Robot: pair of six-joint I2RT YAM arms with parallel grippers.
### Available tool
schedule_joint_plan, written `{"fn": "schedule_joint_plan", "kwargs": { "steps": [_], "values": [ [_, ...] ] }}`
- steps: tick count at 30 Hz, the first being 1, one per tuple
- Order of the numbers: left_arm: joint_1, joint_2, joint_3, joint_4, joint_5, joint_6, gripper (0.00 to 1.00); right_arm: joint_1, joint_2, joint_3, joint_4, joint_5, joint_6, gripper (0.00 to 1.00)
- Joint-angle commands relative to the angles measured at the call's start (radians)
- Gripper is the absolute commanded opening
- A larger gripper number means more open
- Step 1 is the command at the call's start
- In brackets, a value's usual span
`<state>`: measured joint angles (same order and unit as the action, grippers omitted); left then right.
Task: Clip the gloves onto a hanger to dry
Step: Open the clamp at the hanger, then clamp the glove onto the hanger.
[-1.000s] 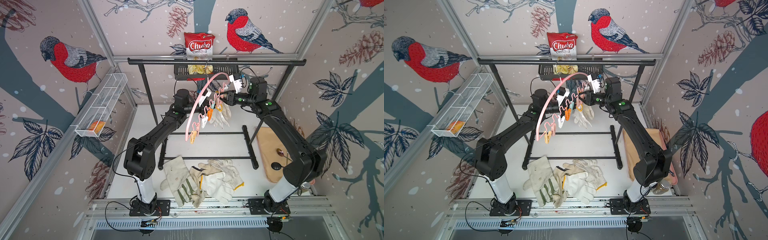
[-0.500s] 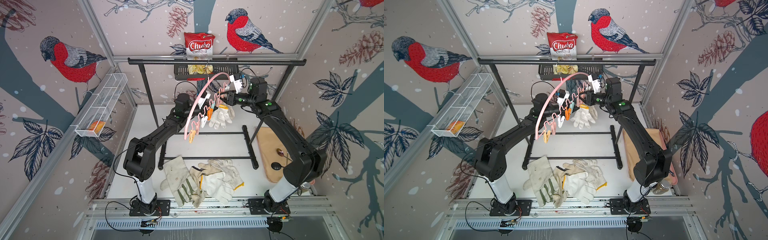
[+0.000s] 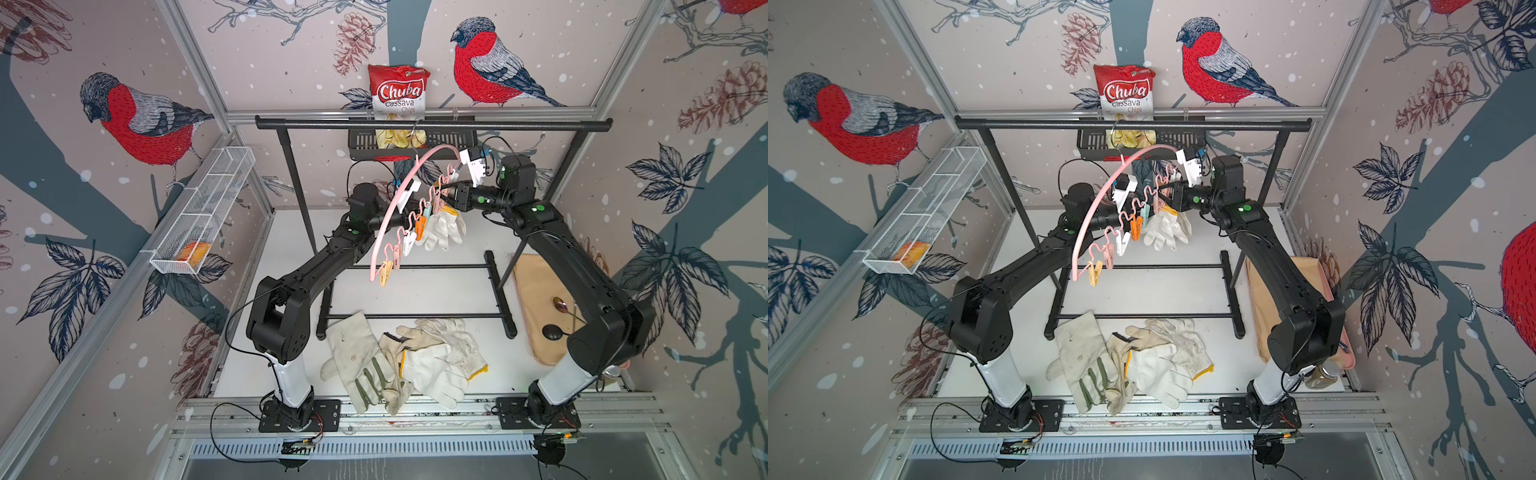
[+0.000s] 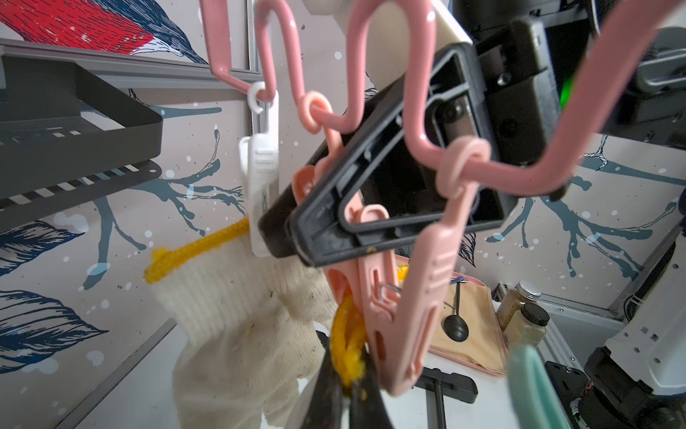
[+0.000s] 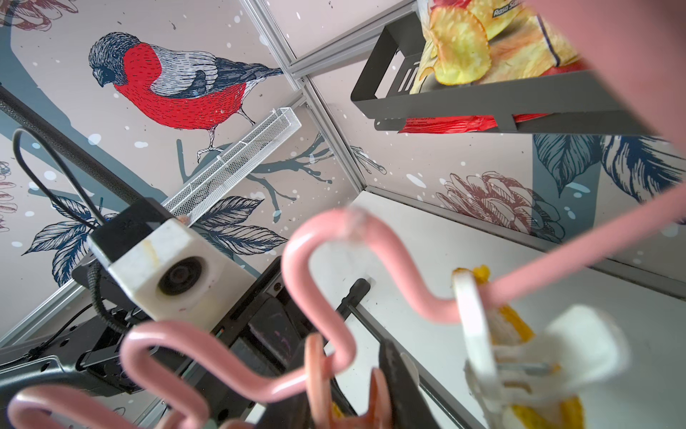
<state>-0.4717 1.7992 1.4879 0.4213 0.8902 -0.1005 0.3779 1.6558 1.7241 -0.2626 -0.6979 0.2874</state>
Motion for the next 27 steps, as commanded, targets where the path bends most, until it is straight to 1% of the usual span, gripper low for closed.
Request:
{"fn": "schedule_joint_plan", "kwargs": {
  "steps": [1,9,19,27],
  "values": [
    [-0.004,-0.01,0.01,0.054,0.021,0.007,0.0,-0.002,-0.008,-0.001,0.036,0.003,-0.007,0.16],
    [-0.002,-0.006,0.025,0.089,0.029,-0.027,0.0,-0.002,-0.007,-0.004,0.033,-0.001,-0.008,0.16],
    [-0.002,-0.013,0.052,0.085,0.039,-0.032,0.0,-0.004,-0.005,-0.004,0.038,0.004,-0.01,0.16],
    [-0.002,-0.041,0.019,0.068,0.058,-0.022,0.0,-0.012,-0.013,-0.01,0.045,0.02,-0.012,0.15]
  ]
}}
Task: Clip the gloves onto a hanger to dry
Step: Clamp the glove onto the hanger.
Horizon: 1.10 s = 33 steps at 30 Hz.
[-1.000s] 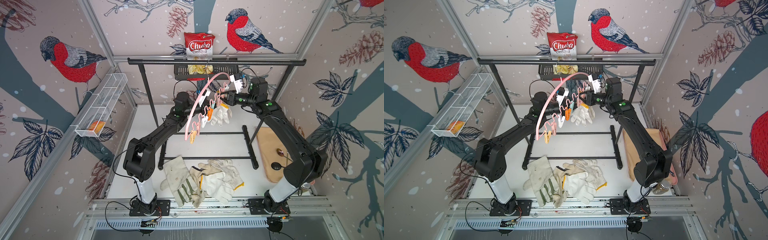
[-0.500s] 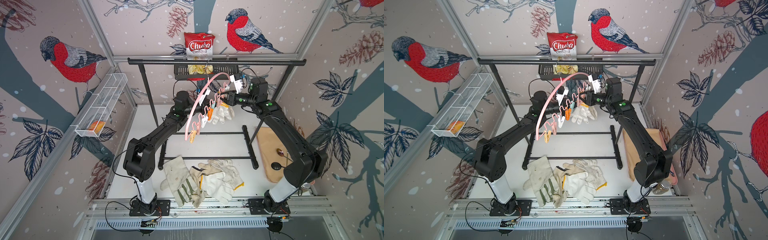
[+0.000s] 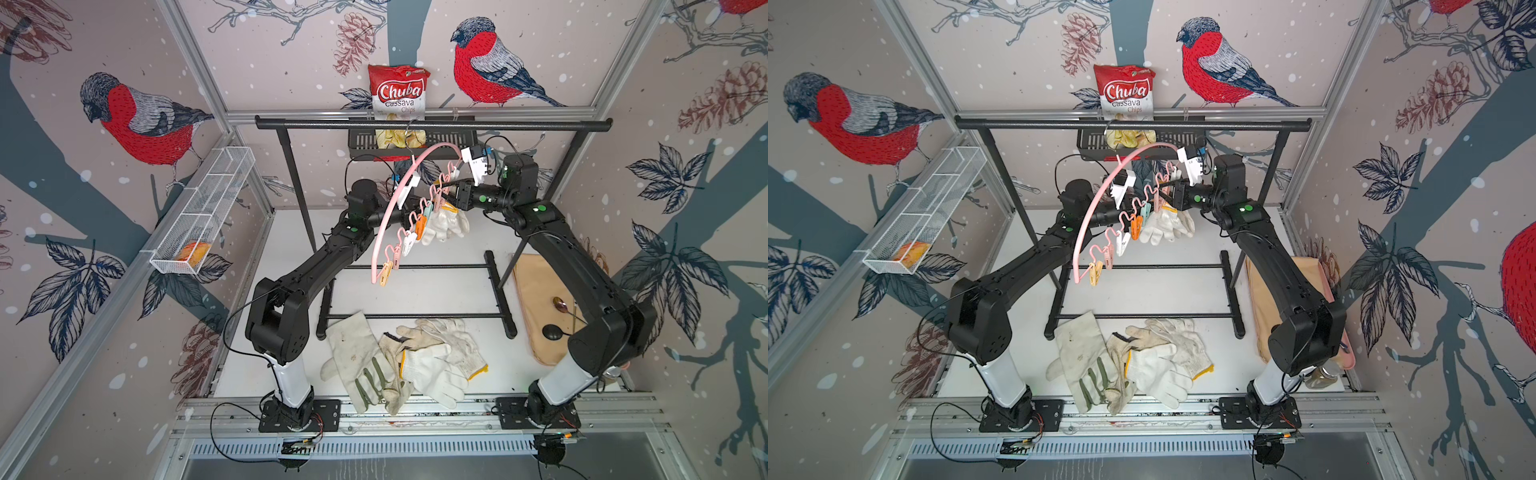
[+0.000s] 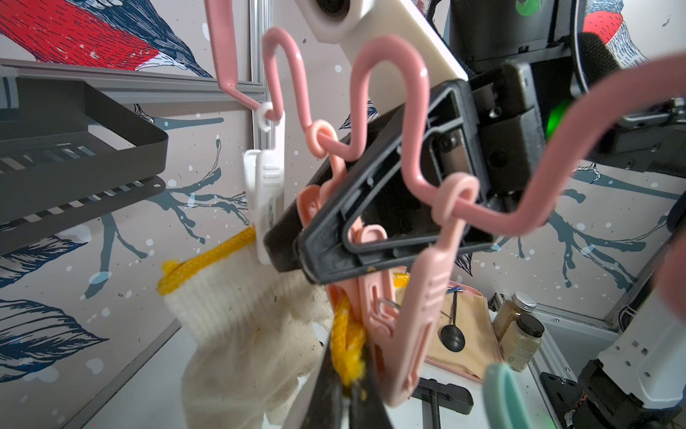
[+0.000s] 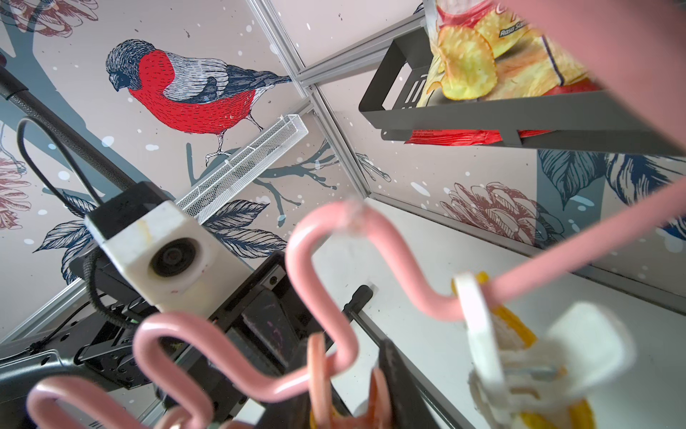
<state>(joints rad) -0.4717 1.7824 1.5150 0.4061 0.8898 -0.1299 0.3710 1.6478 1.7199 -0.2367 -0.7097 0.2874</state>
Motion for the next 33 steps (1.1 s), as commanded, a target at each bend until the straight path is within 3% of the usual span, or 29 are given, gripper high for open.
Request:
{"fn": "schedule_joint_plan", "kwargs": {
  "steps": [1,8,12,17,30,33],
  "values": [
    [-0.002,-0.027,-0.013,0.085,0.06,0.009,0.0,-0.006,-0.005,-0.007,0.017,0.031,-0.013,0.15],
    [-0.002,-0.035,-0.024,0.089,0.062,0.002,0.0,-0.007,-0.01,-0.016,0.023,0.031,-0.011,0.15],
    [-0.002,-0.029,-0.015,0.094,0.063,-0.002,0.0,-0.008,-0.009,-0.016,0.024,0.032,-0.011,0.27],
    [-0.001,-0.026,-0.011,0.089,0.064,-0.001,0.0,-0.01,-0.011,-0.016,0.029,0.032,-0.005,0.54],
    [-0.001,-0.04,-0.044,0.084,0.001,0.023,0.0,-0.012,-0.018,-0.015,0.017,0.033,-0.007,0.73],
    [0.004,-0.049,-0.057,0.072,-0.031,0.036,0.06,-0.012,-0.021,-0.016,0.003,0.039,-0.01,0.76]
  ]
}}
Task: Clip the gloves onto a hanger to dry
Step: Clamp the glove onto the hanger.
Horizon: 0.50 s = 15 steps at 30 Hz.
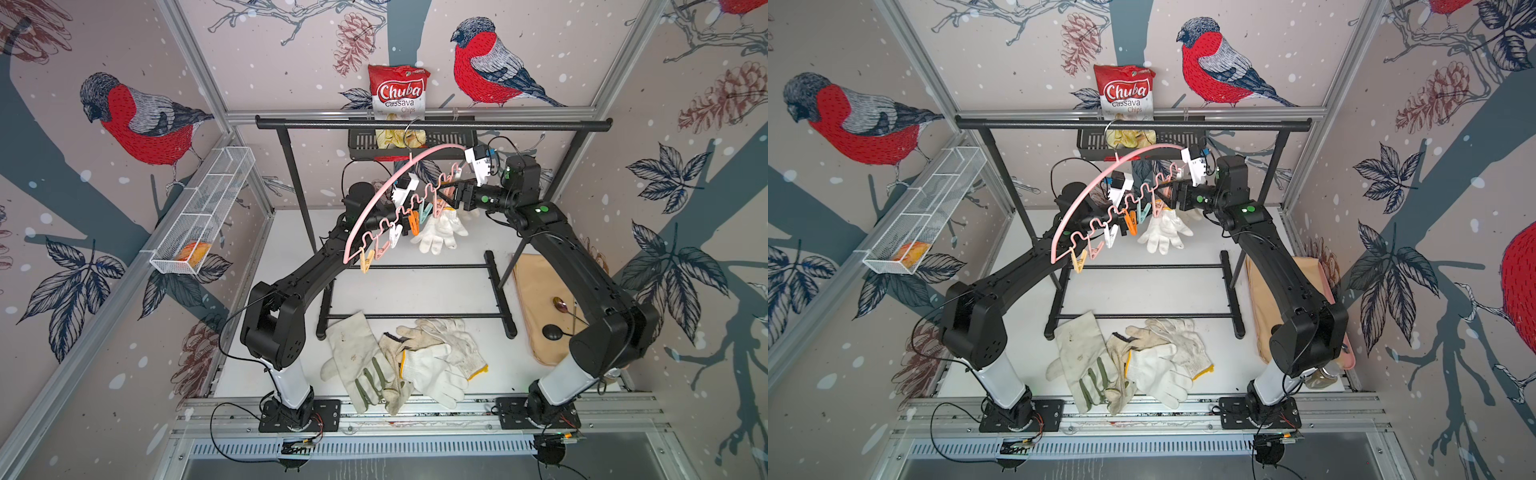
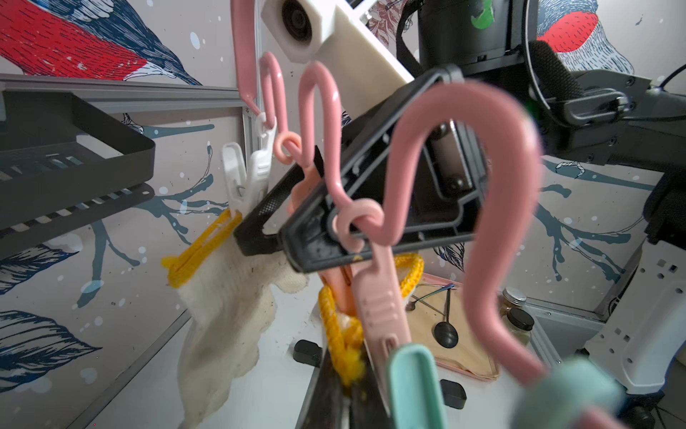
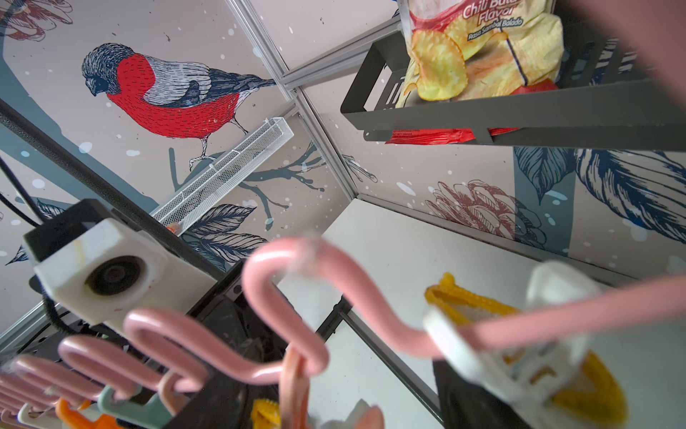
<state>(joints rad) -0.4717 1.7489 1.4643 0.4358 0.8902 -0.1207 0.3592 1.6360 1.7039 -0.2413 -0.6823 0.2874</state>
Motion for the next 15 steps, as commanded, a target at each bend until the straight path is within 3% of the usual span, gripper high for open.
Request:
{"fn": "schedule_joint_plan", "kwargs": {
  "steps": [1,15],
  "values": [
    [0.004,-0.018,-0.01,0.035,-0.045,0.032,0.09,0.0,-0.01,-0.003,0.004,0.013,-0.01,0.77],
    [0.044,-0.077,-0.115,0.063,-0.224,0.049,0.23,0.0,-0.053,-0.053,-0.02,0.056,-0.016,0.85]
  ]
}}
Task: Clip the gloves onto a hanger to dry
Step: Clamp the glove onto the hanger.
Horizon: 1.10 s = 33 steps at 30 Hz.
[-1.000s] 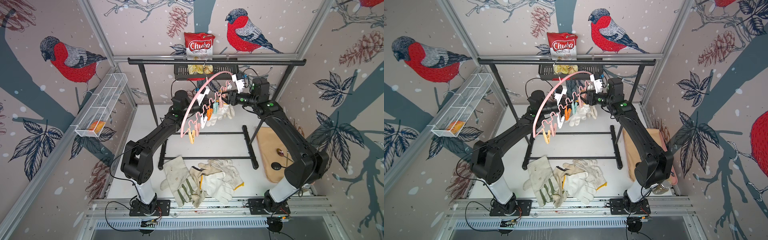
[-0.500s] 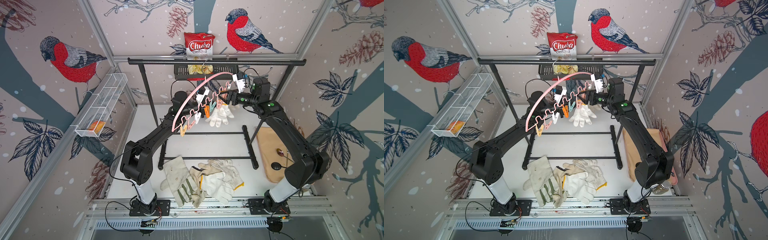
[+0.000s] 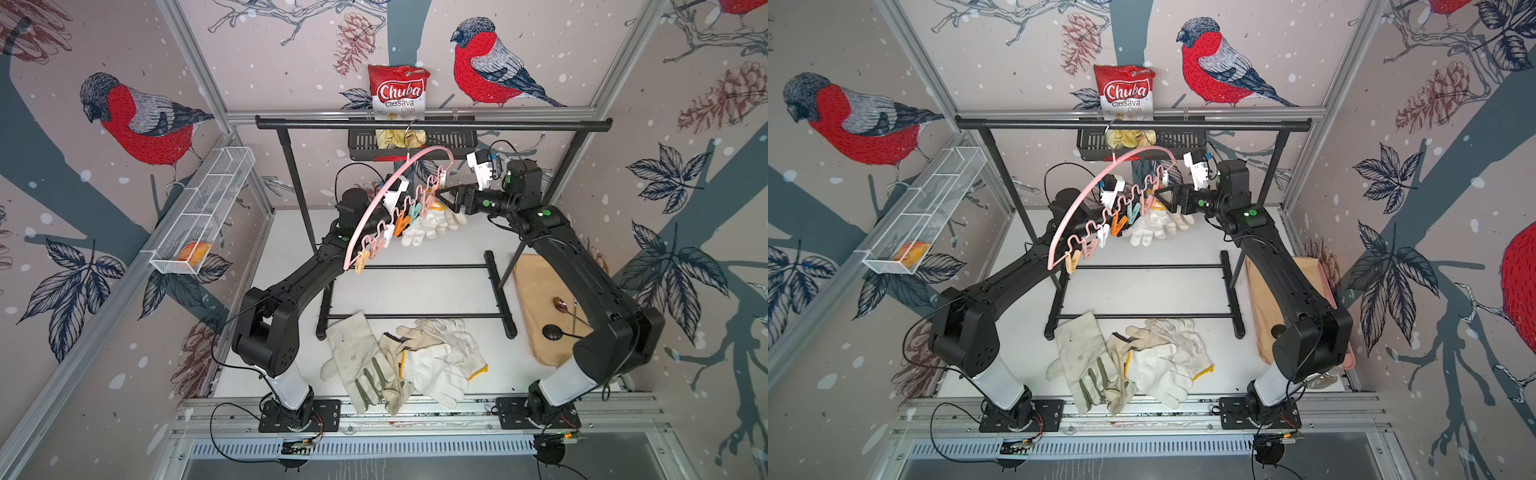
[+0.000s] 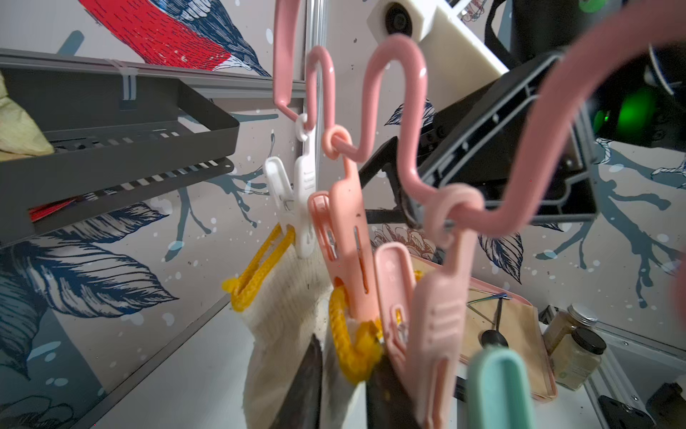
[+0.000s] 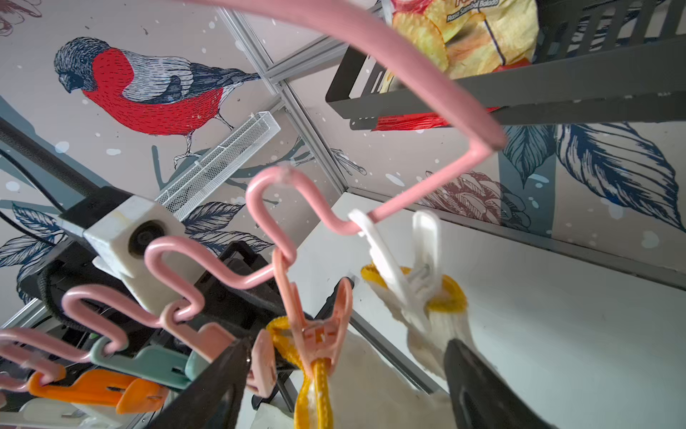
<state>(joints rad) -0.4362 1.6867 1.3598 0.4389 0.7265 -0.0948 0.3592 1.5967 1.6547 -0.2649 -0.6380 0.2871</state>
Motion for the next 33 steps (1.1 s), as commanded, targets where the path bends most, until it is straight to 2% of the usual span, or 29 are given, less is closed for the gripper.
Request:
{"fn": "schedule_joint_plan", "kwargs": {
  "steps": [1,16,21,26,29,33],
  "values": [
    [0.014,-0.022,-0.025,0.064,-0.079,0.027,0.25,0.0,-0.018,-0.005,0.001,0.012,-0.017,0.85],
    [0.11,-0.139,-0.171,0.138,-0.135,0.025,0.33,0.002,-0.07,-0.05,-0.007,0.018,-0.009,0.84],
    [0.131,-0.192,-0.241,0.201,-0.211,-0.035,0.38,0.005,-0.095,-0.07,-0.021,0.023,-0.006,0.83],
    [0.187,-0.279,-0.333,0.3,-0.31,-0.154,0.42,0.022,-0.156,-0.154,-0.026,0.039,0.008,0.81],
    [0.214,-0.335,-0.395,0.362,-0.299,-0.185,0.43,0.043,-0.201,-0.22,-0.02,0.062,0.02,0.8],
    [0.232,-0.398,-0.425,0.327,-0.233,-0.214,0.43,0.08,-0.258,-0.315,-0.023,0.102,0.045,0.78]
  ]
}}
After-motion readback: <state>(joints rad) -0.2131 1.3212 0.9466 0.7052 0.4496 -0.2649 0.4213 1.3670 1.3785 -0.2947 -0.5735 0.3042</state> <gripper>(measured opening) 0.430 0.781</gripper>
